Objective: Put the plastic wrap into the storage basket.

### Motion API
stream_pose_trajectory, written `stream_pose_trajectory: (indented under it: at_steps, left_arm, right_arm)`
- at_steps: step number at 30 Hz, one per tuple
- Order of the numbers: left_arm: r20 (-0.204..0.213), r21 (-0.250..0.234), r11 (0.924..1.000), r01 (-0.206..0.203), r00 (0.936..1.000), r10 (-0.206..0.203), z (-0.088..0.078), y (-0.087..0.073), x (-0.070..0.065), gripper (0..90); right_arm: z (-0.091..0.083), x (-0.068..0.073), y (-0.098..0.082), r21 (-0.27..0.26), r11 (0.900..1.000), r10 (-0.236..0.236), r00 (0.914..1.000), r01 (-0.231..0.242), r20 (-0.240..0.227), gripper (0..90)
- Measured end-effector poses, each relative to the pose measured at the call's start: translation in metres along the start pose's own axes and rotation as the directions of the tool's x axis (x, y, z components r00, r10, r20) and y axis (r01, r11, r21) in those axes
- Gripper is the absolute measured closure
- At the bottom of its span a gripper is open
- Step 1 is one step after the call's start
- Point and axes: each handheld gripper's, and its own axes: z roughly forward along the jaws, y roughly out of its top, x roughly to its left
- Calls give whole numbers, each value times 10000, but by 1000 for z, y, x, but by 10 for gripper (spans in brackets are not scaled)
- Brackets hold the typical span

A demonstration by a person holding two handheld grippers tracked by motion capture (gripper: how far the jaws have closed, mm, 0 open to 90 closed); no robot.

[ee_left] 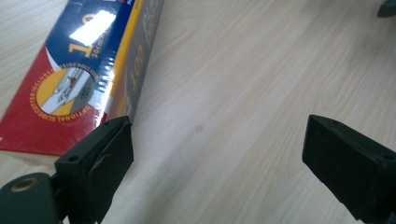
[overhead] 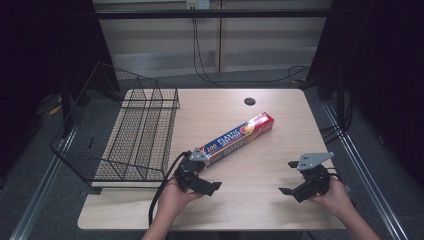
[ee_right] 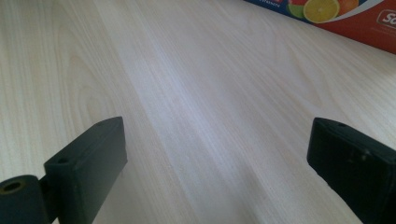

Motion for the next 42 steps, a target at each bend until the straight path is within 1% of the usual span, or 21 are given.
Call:
stream_pose_trajectory:
  at_steps: [1,2,3,5,6,7,8,9,12,15,16,19,20,21,23,24,27,35,38,39,42]
  left_arm:
    - [-73,28,10000,-87,9999,87,0,5,0,89]
    - [-73,28,10000,-87,9999,87,0,5,0,90]
    - [-65,109,9999,-109,9999,110,0,11,1,90]
    - [-35,10,10000,-67,10000,67,1,14,2,91]
    - [-144,89,9999,-73,9999,75,1,17,2,91]
    - [-95,184,9997,-139,9999,141,1,20,4,91]
    - [-165,153,9998,-117,9998,120,2,23,4,90]
    - [-152,342,9993,-132,9998,137,4,30,6,90]
    - [-117,393,9991,-147,9998,151,5,36,8,91]
    - [-4,682,9974,-217,9998,218,9,50,11,94]
    - [-4,682,9974,-217,9998,218,9,50,11,106]
    - [34,721,9973,-168,9999,166,14,60,14,102]
    - [5,814,9964,-234,9997,234,15,63,15,104]
    - [29,813,9966,-162,9999,160,18,68,17,98]
    - [92,839,9964,-122,9999,115,20,71,18,96]
    - [-34,874,9961,-134,9999,137,24,75,20,97]
    - [9,959,9954,-82,10000,82,29,82,22,102]
    - [-198,1192,9928,-73,9998,97,41,98,28,112]
    - [-129,1181,9930,-79,9999,95,43,102,29,126]
    - [-190,1256,9920,-119,9997,144,46,105,30,128]
    - [-101,1354,9905,-219,9997,235,49,110,31,146]
  right_arm:
    - [0,0,0,2,10000,36,10000,-36,-62,51]
    - [0,0,0,2,10000,36,10000,-36,-62,51]
    - [-1,-1,0,-71,9999,89,9999,-89,-62,52]
    - [-1,-2,0,-96,9999,116,9999,-117,-118,53]
    - [-2,-2,0,-119,9998,125,9999,-127,-111,52]
    - [-2,-2,0,-132,9998,135,9998,-136,-113,53]
    - [-3,-2,0,-122,9998,169,9998,-170,-116,55]
    - [-3,-2,0,-146,9998,93,9999,-95,-110,55]
    - [-3,-2,0,-140,9999,88,9999,-90,-141,58]
    - [-3,-3,0,-209,9996,169,9997,-173,-173,59]
    - [-3,-3,0,-209,9996,169,9997,-173,-173,59]
    - [-3,-3,0,-215,9996,200,9996,-204,-199,60]
    - [-3,-2,0,-214,9995,208,9995,-213,-225,61]
    - [-3,-2,0,-205,9996,164,9996,-169,-227,62]
    - [-3,-2,0,-202,9997,148,9996,-152,-221,61]
    - [-2,-1,0,-176,9997,139,9996,-143,-248,60]
    - [-3,-1,0,-192,9997,133,9996,-138,-262,59]
    - [-5,-2,0,-261,9996,130,9995,-138,-294,61]
    - [-6,-2,0,-267,9994,196,9994,-204,-294,61]
    - [-6,-3,0,-265,9995,143,9994,-151,-302,61]
    - [-6,-3,0,-262,9995,143,9993,-151,-338,61]
